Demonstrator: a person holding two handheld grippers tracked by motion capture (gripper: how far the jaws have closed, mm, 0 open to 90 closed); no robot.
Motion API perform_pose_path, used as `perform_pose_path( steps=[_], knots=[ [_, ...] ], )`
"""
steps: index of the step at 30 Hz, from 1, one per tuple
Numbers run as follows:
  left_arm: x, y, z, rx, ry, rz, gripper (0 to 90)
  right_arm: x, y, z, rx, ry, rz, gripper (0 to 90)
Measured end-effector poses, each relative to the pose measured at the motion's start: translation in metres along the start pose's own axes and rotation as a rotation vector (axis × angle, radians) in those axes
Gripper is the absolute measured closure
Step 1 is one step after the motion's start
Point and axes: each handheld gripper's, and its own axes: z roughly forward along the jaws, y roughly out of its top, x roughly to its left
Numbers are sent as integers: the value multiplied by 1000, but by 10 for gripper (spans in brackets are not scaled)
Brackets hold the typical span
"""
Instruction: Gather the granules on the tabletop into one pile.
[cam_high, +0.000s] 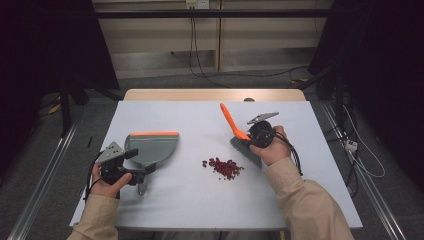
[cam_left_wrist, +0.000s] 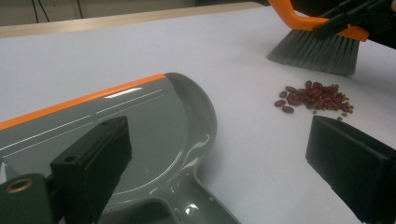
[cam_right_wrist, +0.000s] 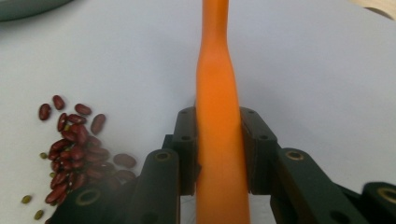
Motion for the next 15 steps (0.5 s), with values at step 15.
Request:
perform_pose_path(
  steps=[15],
  knots=[
    [0,0,-1,0,-1,5,68,7,-16,-21,-65,-81,102,713]
  ],
)
